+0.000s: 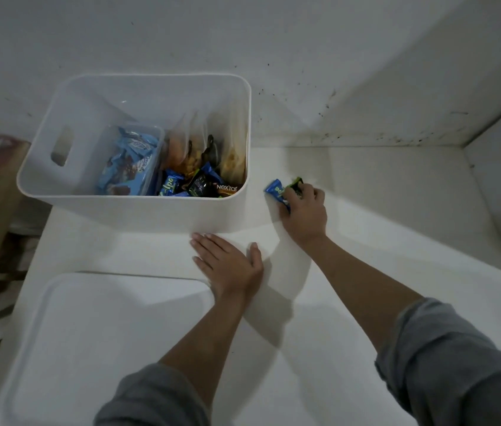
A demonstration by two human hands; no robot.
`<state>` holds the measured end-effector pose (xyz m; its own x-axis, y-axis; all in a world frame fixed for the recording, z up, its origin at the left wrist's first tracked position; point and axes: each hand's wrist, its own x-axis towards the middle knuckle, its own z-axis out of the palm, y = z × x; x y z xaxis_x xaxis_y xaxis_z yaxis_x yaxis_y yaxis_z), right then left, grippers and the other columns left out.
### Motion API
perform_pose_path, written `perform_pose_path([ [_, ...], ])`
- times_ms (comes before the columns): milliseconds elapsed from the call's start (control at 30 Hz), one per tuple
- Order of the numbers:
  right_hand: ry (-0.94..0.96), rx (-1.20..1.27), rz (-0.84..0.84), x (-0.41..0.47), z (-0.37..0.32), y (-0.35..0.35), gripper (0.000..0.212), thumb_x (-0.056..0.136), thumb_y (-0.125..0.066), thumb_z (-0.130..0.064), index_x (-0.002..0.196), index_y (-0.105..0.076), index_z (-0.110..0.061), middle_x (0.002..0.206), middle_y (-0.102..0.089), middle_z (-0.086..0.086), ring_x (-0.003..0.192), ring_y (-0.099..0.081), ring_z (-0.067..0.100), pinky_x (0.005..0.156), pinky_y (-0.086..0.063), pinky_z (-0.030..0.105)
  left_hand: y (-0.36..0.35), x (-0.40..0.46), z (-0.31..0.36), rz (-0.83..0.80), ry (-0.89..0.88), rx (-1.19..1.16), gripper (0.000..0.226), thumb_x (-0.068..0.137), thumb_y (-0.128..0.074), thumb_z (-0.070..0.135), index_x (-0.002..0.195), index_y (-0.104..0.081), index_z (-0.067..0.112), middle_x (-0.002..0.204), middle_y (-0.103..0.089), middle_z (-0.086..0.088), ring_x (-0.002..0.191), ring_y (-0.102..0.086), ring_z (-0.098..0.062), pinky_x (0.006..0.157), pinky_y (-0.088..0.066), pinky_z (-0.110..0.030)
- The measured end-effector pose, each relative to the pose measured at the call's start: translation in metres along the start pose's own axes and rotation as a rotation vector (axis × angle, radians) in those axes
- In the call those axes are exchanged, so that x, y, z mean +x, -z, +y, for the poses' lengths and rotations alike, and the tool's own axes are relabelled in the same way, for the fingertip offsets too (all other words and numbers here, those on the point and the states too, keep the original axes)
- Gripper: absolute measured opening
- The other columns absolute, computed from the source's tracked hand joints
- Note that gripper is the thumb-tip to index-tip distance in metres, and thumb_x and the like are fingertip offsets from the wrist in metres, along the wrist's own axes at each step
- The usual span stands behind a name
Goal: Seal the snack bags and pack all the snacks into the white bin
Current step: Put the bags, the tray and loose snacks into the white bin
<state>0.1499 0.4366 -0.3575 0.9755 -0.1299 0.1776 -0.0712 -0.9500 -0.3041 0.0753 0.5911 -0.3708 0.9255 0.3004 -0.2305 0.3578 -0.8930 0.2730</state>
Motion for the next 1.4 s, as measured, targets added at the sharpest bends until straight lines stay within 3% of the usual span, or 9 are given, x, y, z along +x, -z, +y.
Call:
perform_pose_path([
  [200, -0.082, -0.138, -0.087, -0.063, 0.005, 0.018, 0.029, 0.074, -0.071, -0.024, 0.098, -0.063, -0.011, 0.094, -0.058, 0.023, 0.075, -0.054, 0.037, 0.055, -0.048, 0.036, 0.020, -0.004, 0.003, -0.139, 0.015, 0.010, 0.098, 0.091, -0.029, 0.060, 0.143, 0.011, -0.012, 0.152, 0.017, -0.032, 0.143, 0.017, -0.041, 0.117, 0.001, -0.049],
  [400, -0.344, 0.049, -0.291, -0.104, -0.007, 0.052, 0.038, 0.077, -0.061, -0.028, 0.113, -0.052, -0.018, 0.115, -0.043, 0.014, 0.102, -0.042, 0.035, 0.068, -0.042, 0.032, 0.054, -0.010, -0.016, -0.289, -0.129, 0.052, 0.083, 0.093, -0.041, 0.043, 0.146, -0.002, -0.008, 0.155, 0.014, -0.027, 0.145, 0.013, -0.038, 0.118, -0.003, -0.045],
  [567, -0.440, 0.119, -0.339, -0.142, -0.013, 0.066, 0.038, 0.072, -0.067, -0.033, 0.104, -0.053, -0.017, 0.111, -0.044, 0.011, 0.104, -0.040, 0.030, 0.069, -0.040, 0.031, 0.071, -0.038, -0.055, -0.234, -0.321, 0.072, 0.066, 0.094, -0.042, 0.037, 0.145, -0.019, 0.001, 0.158, 0.004, -0.020, 0.147, 0.008, -0.032, 0.117, -0.003, -0.048],
  [733, -0.537, 0.043, -0.392, -0.165, -0.032, 0.073, 0.039, 0.075, -0.065, -0.039, 0.105, -0.050, -0.020, 0.110, -0.042, 0.009, 0.107, -0.040, 0.030, 0.078, -0.044, 0.035, 0.082, -0.059, -0.105, -0.210, -0.292, 0.095, 0.063, 0.094, -0.041, 0.037, 0.144, -0.022, 0.004, 0.158, 0.002, -0.018, 0.147, 0.006, -0.030, 0.117, -0.004, -0.052],
  [900, -0.497, 0.067, -0.417, -0.182, -0.049, 0.076, 0.051, 0.076, -0.068, -0.036, 0.115, -0.043, -0.017, 0.115, -0.038, 0.010, 0.107, -0.043, 0.032, 0.071, -0.040, 0.034, 0.095, -0.073, -0.158, -0.155, -0.207, 0.107, 0.084, 0.091, -0.039, 0.056, 0.150, -0.004, 0.007, 0.158, 0.014, -0.016, 0.146, 0.014, -0.030, 0.115, 0.000, -0.060],
  [1033, -0.663, 0.328, -0.436, -0.196, -0.061, 0.072, 0.052, 0.071, -0.073, -0.029, 0.108, -0.043, -0.011, 0.104, -0.051, 0.010, 0.092, -0.060, 0.029, 0.071, -0.049, 0.034, 0.098, -0.082, -0.197, -0.290, -0.117, 0.164, 0.120, 0.068, -0.037, 0.087, 0.148, 0.020, 0.017, 0.152, 0.034, -0.013, 0.143, 0.026, -0.031, 0.111, 0.002, -0.063],
  [1167, -0.778, 0.844, -0.453, -0.189, -0.091, 0.086, 0.020, 0.072, -0.071, -0.011, 0.084, -0.057, -0.003, 0.077, -0.060, 0.014, 0.046, -0.060, 0.014, 0.044, -0.045, 0.018, 0.095, -0.080, -0.211, -0.404, -0.113, 0.195, 0.131, 0.057, -0.038, 0.094, 0.143, 0.031, 0.023, 0.146, 0.044, -0.012, 0.141, 0.031, -0.032, 0.112, 0.003, -0.062],
  [1267, -0.775, 1.082, -0.352, -0.159, -0.126, 0.120, 0.022, 0.075, -0.072, -0.009, 0.087, -0.053, -0.008, 0.073, -0.061, 0.012, 0.048, -0.061, 0.015, 0.039, -0.043, 0.016, 0.095, -0.080, -0.208, -0.402, -0.109, 0.191, 0.131, 0.057, -0.037, 0.094, 0.142, 0.032, 0.023, 0.145, 0.044, -0.013, 0.140, 0.031, -0.032, 0.112, 0.004, -0.062],
  [1400, -0.635, 1.124, -0.163, -0.089, -0.178, 0.183, 0.021, 0.072, -0.072, -0.010, 0.058, -0.056, -0.008, 0.063, -0.057, 0.010, 0.058, -0.054, 0.022, 0.050, -0.042, 0.023, 0.104, -0.080, -0.205, -0.434, -0.108, 0.182, 0.137, 0.048, -0.035, 0.098, 0.145, 0.028, 0.024, 0.150, 0.038, -0.012, 0.143, 0.025, -0.033, 0.112, 0.002, -0.060],
])
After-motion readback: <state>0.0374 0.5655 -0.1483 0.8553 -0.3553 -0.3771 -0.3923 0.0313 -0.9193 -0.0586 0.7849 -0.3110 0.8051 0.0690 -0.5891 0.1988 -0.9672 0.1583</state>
